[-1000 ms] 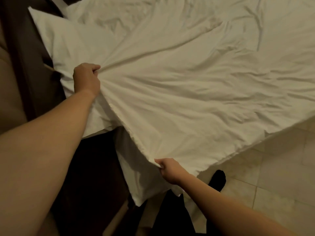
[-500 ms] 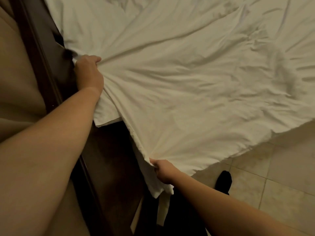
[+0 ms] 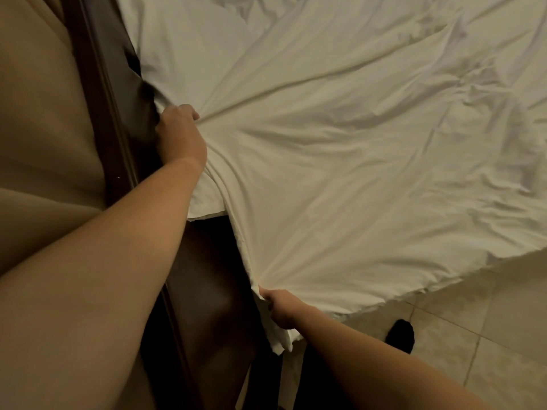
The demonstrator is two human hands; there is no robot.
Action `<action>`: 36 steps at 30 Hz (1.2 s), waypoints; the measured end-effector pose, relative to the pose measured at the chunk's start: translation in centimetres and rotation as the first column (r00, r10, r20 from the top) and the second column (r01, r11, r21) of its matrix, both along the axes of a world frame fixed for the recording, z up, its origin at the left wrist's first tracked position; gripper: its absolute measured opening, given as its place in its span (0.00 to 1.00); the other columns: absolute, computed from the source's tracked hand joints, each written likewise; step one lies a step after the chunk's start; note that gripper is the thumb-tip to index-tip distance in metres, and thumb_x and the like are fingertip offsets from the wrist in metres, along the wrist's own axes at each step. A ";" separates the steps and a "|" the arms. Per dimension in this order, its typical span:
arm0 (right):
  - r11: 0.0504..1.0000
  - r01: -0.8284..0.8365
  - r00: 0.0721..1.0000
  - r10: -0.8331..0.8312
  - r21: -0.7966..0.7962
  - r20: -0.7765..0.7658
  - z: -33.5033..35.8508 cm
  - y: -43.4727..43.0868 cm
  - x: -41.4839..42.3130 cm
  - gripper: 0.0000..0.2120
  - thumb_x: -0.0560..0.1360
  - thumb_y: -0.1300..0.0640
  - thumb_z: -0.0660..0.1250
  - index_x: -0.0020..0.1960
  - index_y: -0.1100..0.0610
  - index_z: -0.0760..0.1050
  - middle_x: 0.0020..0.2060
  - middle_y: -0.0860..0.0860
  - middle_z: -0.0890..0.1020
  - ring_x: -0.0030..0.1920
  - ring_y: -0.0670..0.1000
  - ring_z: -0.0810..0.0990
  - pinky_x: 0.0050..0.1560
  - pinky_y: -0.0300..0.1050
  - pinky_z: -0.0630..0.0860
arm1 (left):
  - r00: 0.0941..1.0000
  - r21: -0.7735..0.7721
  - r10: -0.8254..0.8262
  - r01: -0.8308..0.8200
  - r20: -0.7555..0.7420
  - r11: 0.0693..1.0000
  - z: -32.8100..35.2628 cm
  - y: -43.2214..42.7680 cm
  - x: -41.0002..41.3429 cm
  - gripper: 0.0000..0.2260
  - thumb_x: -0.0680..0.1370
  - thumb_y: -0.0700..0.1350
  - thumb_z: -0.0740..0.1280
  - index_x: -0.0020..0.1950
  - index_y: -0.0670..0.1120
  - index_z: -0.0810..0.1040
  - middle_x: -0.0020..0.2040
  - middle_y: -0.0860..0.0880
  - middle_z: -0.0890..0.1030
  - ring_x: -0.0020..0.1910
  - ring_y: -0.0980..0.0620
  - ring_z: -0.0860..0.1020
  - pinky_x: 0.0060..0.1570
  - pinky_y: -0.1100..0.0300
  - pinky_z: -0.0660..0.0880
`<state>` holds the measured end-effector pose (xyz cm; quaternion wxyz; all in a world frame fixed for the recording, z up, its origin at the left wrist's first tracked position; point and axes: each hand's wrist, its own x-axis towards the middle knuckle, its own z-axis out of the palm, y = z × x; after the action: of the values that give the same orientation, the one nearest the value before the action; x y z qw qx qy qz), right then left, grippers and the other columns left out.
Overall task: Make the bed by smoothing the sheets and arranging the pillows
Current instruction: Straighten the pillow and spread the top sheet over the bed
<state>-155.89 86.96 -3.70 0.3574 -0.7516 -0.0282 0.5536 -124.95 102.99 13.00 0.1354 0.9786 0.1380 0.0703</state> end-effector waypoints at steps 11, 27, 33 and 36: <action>0.986 -0.163 0.984 0.164 0.026 -0.067 -0.6 0.0 2.1 0.40 0.81 0.62 0.59 0.82 0.37 0.43 0.78 0.55 0.66 0.74 0.60 0.68 0.71 0.50 0.68 | 0.999 -0.028 0.015 -0.017 -0.048 0.999 -0.2 0.0 -0.4 0.21 0.76 0.28 0.53 0.58 0.43 0.81 0.60 0.40 0.78 0.56 0.41 0.77 0.50 0.56 0.72; 0.940 0.340 0.820 -0.312 0.030 0.479 6.1 -8.5 23.9 0.19 0.79 0.53 0.64 0.69 0.47 0.77 0.58 0.50 0.85 0.59 0.52 0.83 0.60 0.46 0.77 | 0.998 -0.095 0.034 -0.038 -0.048 0.995 -0.8 -0.1 0.8 0.12 0.77 0.38 0.63 0.56 0.46 0.83 0.59 0.48 0.77 0.62 0.43 0.70 0.63 0.53 0.72; 0.889 0.407 0.661 -0.445 0.210 0.604 8.4 -7.3 32.1 0.26 0.82 0.47 0.61 0.79 0.46 0.63 0.76 0.49 0.69 0.76 0.52 0.65 0.74 0.48 0.65 | 0.987 -0.176 0.125 -0.141 -0.097 0.974 -1.3 -0.3 3.2 0.22 0.82 0.56 0.62 0.74 0.49 0.73 0.78 0.47 0.65 0.76 0.43 0.61 0.71 0.47 0.66; 0.877 0.445 0.711 -0.469 0.180 0.524 8.3 -6.4 34.4 0.33 0.81 0.40 0.60 0.82 0.44 0.52 0.81 0.53 0.56 0.81 0.55 0.51 0.78 0.55 0.54 | 0.975 -0.217 0.186 -0.208 -0.119 0.954 -1.8 -0.5 5.2 0.28 0.82 0.59 0.61 0.80 0.49 0.64 0.81 0.47 0.58 0.79 0.43 0.57 0.74 0.46 0.62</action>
<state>-121.49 80.51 4.56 0.4743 -0.8547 0.0452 0.2059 -119.76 102.53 11.18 0.2323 0.9402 0.2484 0.0195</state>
